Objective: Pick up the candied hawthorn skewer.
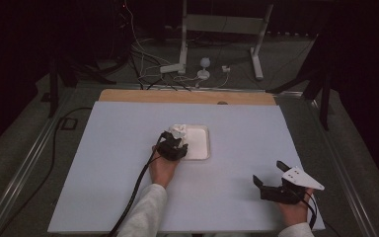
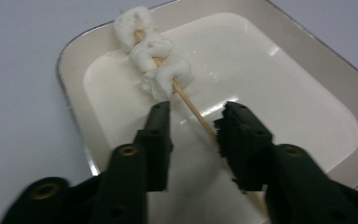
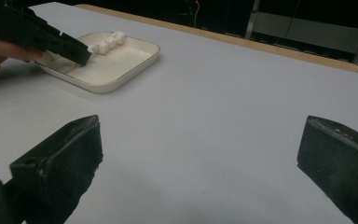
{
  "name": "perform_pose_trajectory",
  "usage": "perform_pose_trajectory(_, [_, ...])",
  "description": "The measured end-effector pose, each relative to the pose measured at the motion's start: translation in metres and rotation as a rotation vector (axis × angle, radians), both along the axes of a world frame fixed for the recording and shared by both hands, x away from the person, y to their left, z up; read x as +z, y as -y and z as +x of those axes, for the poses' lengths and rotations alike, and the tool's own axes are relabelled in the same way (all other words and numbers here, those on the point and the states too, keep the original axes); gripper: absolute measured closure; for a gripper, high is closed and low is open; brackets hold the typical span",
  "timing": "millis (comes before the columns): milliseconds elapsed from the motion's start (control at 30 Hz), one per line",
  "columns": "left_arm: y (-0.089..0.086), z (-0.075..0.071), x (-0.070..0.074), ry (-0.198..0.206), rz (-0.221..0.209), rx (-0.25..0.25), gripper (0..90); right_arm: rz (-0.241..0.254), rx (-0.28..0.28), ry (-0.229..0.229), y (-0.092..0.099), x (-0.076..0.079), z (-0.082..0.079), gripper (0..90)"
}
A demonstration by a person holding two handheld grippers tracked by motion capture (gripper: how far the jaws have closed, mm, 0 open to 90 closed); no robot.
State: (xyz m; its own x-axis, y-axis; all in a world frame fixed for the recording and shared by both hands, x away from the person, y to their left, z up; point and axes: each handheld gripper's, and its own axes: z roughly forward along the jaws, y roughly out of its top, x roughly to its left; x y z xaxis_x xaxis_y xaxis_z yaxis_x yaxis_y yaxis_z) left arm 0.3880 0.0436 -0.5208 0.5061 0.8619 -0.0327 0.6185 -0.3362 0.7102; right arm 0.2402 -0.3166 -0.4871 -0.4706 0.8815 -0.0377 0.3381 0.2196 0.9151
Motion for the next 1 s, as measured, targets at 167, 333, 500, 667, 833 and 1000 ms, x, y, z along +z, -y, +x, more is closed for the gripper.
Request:
perform_pose_trajectory(167, [-0.007,0.002,0.003,-0.042,-0.003,0.031,82.3,-0.003,0.004,-0.003,0.000,0.000,0.000,0.0])
perform_pose_trajectory(333, [-0.013,0.005,0.005,-0.091,-0.034,0.052,87.7,-0.006,0.010,-0.006,-0.001,-0.001,0.001,0.1])
perform_pose_trajectory(500, [-0.018,0.006,0.010,-0.109,-0.085,0.061,90.0,-0.008,0.010,-0.006,-0.001,-0.001,0.001,0.1])
perform_pose_trajectory(667, [-0.021,0.000,0.016,-0.123,-0.100,0.040,90.0,-0.006,0.007,-0.011,-0.001,-0.001,0.001,0.1])
perform_pose_trajectory(833, [-0.024,-0.004,0.015,-0.156,-0.116,0.022,90.0,-0.007,0.008,-0.011,-0.001,-0.001,0.001,0.0])
perform_pose_trajectory(1000, [-0.024,-0.004,0.011,-0.193,-0.106,0.013,89.6,-0.008,0.009,-0.010,-0.002,-0.001,0.000,0.1])
